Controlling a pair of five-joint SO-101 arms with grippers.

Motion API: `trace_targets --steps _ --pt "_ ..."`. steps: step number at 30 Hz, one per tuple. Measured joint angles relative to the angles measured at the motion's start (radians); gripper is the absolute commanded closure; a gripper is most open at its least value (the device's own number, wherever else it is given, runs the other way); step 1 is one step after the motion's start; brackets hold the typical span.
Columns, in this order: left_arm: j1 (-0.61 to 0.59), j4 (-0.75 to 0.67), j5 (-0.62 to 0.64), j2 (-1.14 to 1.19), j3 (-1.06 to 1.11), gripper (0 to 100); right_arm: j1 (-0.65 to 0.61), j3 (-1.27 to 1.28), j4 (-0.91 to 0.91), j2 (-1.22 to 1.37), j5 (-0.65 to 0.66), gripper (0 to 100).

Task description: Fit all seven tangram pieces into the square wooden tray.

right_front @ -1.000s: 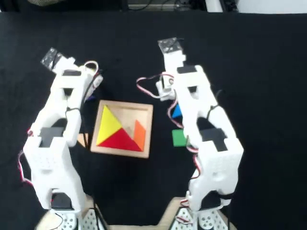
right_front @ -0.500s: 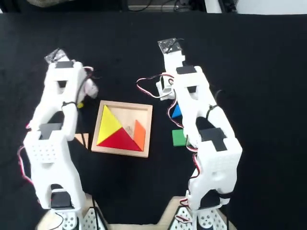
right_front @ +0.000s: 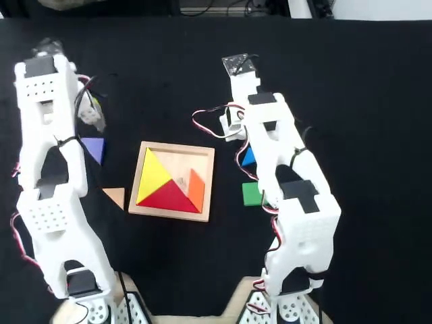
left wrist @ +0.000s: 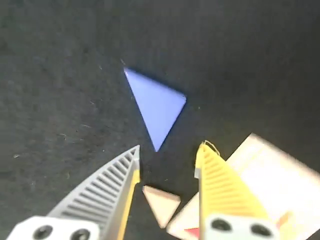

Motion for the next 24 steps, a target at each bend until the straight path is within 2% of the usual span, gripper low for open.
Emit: trace_targets --steps 3,6,10,24 --pt "0.0 0.012 0.207 0.023 -0.011 78 0.0 0.0 0.0 0.0 0.0 82.8" --pt "0.0 -0.046 0.381 0.081 0.038 76 0.0 0.0 0.0 0.0 0.0 82.8" --pt "0.0 -0.132 0.423 0.18 0.064 76 0.0 0.0 0.0 0.0 0.0 82.8" --pt "-0.008 -0.138 0.43 0.222 0.063 76 0.0 0.0 0.0 0.0 0.0 82.8"
